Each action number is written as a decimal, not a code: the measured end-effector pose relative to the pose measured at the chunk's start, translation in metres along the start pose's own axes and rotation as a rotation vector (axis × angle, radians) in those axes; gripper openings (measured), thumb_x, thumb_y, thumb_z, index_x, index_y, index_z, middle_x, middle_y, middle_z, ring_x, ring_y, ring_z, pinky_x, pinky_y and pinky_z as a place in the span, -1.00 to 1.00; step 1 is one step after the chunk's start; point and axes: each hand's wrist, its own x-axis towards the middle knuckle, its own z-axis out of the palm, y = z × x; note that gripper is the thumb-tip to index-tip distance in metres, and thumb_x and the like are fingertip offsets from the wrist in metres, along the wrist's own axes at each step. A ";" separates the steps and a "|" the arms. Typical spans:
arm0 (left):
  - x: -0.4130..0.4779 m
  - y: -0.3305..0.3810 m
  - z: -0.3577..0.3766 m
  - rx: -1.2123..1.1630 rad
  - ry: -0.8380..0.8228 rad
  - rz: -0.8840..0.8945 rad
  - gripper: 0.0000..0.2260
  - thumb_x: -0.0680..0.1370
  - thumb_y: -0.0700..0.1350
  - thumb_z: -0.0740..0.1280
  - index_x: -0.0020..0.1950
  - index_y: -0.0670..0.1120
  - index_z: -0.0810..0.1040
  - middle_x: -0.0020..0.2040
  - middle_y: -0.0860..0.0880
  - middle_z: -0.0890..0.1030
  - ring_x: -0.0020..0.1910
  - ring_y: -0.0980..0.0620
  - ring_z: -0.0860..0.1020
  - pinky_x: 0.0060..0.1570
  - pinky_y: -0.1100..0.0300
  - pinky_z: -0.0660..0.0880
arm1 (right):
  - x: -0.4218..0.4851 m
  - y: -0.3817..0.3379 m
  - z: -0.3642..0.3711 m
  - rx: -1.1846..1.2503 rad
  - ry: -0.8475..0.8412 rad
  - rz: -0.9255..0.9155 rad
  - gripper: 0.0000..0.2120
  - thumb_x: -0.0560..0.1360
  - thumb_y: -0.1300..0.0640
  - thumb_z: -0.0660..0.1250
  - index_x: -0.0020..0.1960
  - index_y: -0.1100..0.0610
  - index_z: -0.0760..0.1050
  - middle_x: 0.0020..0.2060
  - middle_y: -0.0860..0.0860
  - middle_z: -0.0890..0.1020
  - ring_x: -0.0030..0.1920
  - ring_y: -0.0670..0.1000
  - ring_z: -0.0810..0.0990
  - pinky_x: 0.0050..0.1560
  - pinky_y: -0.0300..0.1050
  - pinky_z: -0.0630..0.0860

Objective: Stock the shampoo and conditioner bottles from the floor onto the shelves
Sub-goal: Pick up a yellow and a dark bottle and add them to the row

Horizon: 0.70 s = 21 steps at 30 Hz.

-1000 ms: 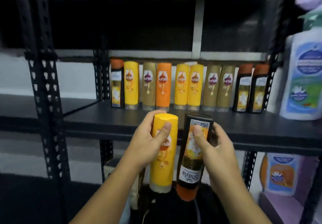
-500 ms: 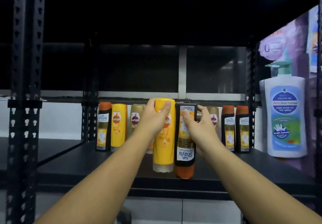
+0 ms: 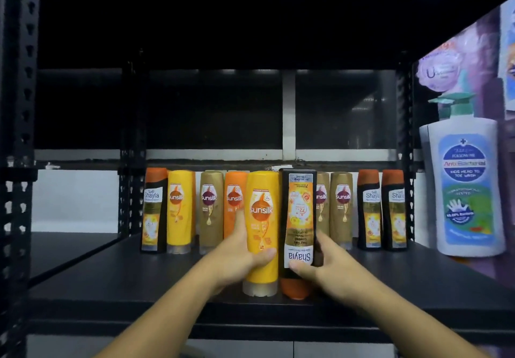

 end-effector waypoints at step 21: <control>0.109 -0.050 0.026 0.336 0.278 0.061 -0.42 0.58 -0.01 0.46 0.49 0.03 0.24 0.35 0.03 0.53 0.24 0.08 0.50 0.13 0.20 0.36 | 0.124 0.077 -0.001 -0.109 0.239 0.085 -0.61 0.49 0.04 0.51 0.24 -0.10 0.44 0.11 -0.17 0.62 0.13 -0.13 0.58 0.18 -0.16 0.45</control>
